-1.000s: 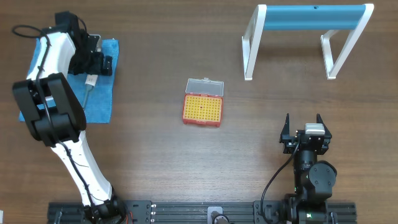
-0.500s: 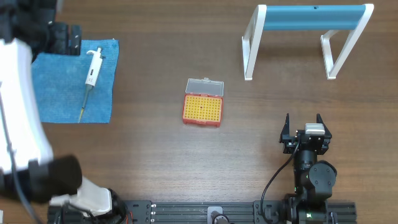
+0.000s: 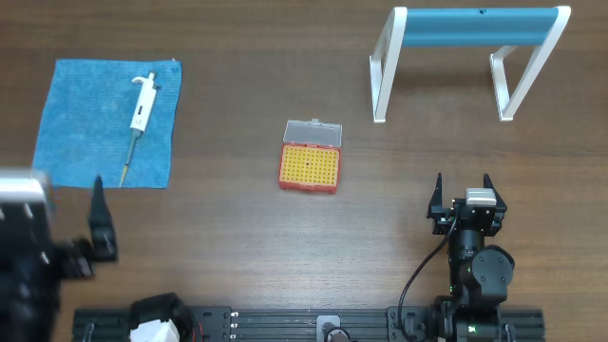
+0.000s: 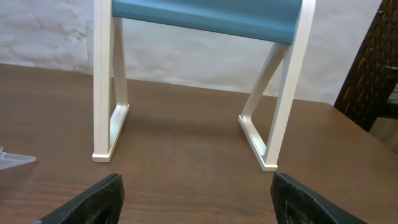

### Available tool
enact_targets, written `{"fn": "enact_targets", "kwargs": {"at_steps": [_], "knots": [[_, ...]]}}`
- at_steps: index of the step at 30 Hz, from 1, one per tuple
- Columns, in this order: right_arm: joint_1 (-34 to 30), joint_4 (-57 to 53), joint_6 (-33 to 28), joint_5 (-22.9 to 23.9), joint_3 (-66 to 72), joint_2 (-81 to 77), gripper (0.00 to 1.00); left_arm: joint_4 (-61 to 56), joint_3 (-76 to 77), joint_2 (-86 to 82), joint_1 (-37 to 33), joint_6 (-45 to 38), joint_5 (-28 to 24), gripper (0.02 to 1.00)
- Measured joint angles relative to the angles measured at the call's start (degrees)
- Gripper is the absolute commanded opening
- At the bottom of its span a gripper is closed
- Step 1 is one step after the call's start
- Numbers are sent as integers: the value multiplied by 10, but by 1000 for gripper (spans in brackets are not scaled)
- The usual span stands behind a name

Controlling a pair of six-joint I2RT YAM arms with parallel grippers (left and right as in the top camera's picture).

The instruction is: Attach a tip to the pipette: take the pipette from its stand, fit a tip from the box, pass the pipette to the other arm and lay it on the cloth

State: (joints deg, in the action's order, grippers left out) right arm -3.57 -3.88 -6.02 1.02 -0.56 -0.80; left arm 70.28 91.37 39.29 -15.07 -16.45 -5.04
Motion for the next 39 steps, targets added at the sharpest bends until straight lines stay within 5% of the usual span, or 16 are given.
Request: {"fn": "enact_targets", "kwargs": {"at_steps": [3,9,13,32,39], "knots": [[0,0,0,0,0,0,776,-12,-103,-129,0,3,-11,998],[0,0,0,0,0,0,776,16,-137,-322,0,9,-133,998],[0,0,0,0,0,0,779,40,-141,-364,0,9,-146,998],[0,0,0,0,0,0,776,-749,-727,-384,105,88,-159,998],[0,0,0,0,0,0,776,-875,-881,-385,105,108,-130,996]]}}
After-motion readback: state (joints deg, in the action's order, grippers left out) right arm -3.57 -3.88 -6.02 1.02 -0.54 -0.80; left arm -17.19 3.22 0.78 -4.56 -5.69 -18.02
